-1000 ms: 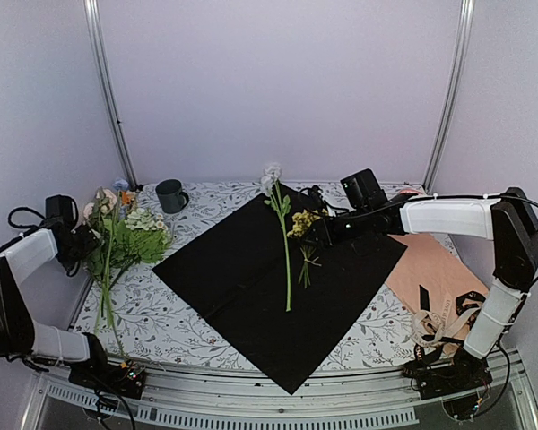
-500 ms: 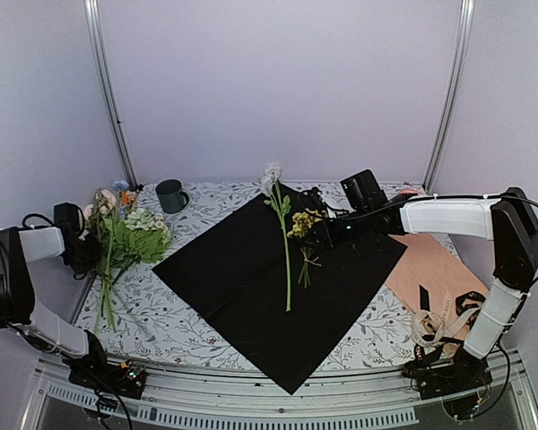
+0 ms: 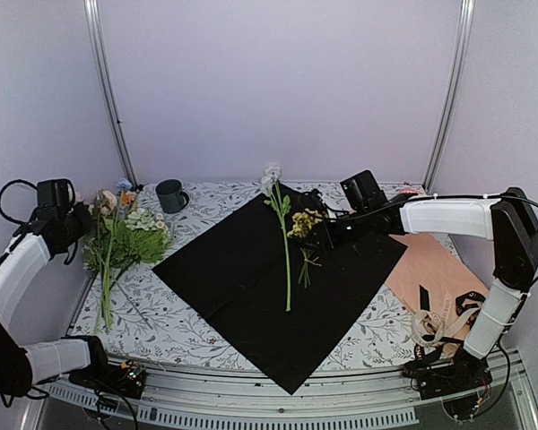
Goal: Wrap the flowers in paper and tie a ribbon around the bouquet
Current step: Pick up the fake flower from the corner of the board, then pass from the left arm to the right
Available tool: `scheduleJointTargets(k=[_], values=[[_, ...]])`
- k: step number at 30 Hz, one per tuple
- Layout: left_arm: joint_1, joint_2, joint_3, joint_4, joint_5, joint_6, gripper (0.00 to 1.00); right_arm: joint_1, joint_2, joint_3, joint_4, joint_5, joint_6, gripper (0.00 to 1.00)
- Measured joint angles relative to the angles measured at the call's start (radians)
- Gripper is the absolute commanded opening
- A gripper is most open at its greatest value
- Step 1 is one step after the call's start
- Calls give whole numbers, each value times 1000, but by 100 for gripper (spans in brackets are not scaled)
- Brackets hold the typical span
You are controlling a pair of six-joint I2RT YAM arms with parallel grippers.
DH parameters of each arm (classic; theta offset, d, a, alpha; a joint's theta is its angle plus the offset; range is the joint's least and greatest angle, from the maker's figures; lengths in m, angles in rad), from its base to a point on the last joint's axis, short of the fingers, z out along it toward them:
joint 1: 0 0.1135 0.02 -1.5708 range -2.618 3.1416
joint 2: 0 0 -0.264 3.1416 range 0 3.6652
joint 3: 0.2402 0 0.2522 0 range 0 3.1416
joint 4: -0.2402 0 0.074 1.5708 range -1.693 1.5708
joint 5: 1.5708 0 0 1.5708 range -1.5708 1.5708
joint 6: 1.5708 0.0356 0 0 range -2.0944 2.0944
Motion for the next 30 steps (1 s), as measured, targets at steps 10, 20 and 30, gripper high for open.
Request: scheduleJointTargets(k=[10,20,30], values=[[-438,-85,105,274,159,-3,0,4,-28,26,67,-166,-10,42],[-854,319,256,666,321,-73,0,114,-79,36,367,-343,75,78],[-953,520,314,928,396,-171,0,128,-14,45,515,-363,180,27]])
